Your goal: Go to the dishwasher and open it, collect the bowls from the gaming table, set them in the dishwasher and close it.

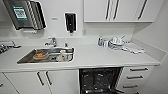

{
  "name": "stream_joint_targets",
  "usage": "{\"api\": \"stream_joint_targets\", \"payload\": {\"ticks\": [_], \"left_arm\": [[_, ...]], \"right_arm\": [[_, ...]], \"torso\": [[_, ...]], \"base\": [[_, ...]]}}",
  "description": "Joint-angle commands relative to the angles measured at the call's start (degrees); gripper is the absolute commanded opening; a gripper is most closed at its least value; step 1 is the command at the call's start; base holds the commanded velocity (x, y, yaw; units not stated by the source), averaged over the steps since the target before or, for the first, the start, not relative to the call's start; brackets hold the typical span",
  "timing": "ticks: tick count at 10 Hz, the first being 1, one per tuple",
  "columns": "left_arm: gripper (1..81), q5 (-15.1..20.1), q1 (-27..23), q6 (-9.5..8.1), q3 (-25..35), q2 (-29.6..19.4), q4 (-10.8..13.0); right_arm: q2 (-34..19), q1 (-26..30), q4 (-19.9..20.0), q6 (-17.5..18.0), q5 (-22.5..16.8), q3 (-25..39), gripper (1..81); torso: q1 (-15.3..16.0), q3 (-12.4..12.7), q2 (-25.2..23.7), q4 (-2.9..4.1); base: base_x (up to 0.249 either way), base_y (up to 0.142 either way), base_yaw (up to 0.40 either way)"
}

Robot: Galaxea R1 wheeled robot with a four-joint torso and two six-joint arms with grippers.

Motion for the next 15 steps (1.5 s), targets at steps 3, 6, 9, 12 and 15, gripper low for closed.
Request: {"api": "stream_joint_targets", "payload": {"ticks": [3,6,9,12,15], "left_arm": [[81.1,5.15,-1.54,-0.07,-0.28,-0.17,1.65],[81.1,5.24,-1.89,-0.07,-0.28,0.18,3.78],[81.1,5.24,-1.98,-0.07,-0.28,0.62,3.78],[81.1,5.24,-2.07,-0.07,-2.21,1.94,3.78],[81.1,5.24,-2.07,-0.07,-3.53,2.73,3.78]], "right_arm": [[0.40,0.97,-0.29,0.20,-2.89,0.20,81.1],[0.40,0.97,-0.29,0.12,-2.81,0.12,81.1],[0.31,1.06,-0.46,-0.06,-2.81,0.20,81.1],[0.31,1.06,-0.47,-0.06,-2.81,-0.06,81.1],[0.40,0.98,-0.56,-0.06,-2.81,0.12,81.1]], "torso": [[-6.05,0.00,9.38,0.00],[-9.92,2.89,15.39,0.00],[-13.46,5.81,20.88,0.00],[-17.20,9.48,26.60,0.00],[-21.48,13.79,33.18,0.00]], "base": [[0.000,0.000,0.000],[0.000,0.000,0.000],[0.000,0.000,0.000],[0.000,0.000,0.000],[0.000,0.000,0.000]]}}
